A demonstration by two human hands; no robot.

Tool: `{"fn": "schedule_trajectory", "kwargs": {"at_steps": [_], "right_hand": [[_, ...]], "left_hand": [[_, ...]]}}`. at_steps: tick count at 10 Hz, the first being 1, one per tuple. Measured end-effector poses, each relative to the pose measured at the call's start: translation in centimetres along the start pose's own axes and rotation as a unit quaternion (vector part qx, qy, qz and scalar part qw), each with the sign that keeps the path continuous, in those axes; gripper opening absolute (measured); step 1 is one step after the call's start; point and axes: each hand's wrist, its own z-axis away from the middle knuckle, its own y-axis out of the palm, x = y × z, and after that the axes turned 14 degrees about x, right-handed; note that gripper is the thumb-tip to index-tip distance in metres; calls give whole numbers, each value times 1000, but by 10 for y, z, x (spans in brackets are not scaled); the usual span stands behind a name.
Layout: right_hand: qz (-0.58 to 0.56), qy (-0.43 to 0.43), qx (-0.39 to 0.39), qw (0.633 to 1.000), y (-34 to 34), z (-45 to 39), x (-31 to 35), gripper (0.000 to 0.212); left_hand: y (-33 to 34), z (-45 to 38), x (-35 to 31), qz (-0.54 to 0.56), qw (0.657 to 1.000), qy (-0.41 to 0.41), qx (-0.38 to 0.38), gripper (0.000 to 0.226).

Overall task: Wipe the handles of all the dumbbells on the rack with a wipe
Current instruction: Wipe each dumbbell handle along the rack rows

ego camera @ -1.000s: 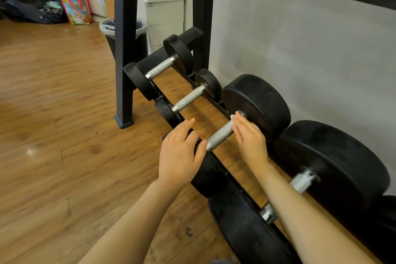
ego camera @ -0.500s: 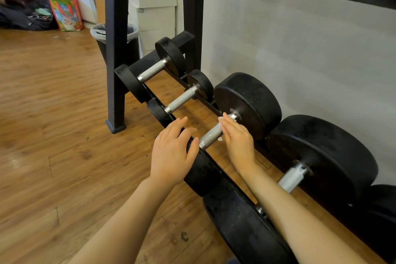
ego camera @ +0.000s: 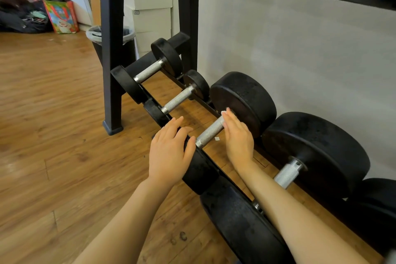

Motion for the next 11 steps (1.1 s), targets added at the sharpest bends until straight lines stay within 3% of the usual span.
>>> {"fn": "schedule_trajectory", "kwargs": {"at_steps": [3, 5, 8, 10, 11], "right_hand": [[69, -44, -36, 996, -5, 0, -4, 44], [0, -83, 6, 997, 7, 1, -4, 48], [12, -70, 3, 997, 6, 1, -5, 45], [1, -200, 73, 977, 14, 11, 5, 55], [12, -134, 47, 990, 8, 3, -3, 50]], "left_hand": [[6, 0, -2, -8, 999, -9, -36, 47], [8, -2, -1, -2, 999, -16, -40, 45], [9, -2, -2, -2, 999, -20, -44, 45], [9, -3, -3, -9, 998, -27, -49, 44], [9, -2, -3, -11, 998, -24, -54, 44]]}}
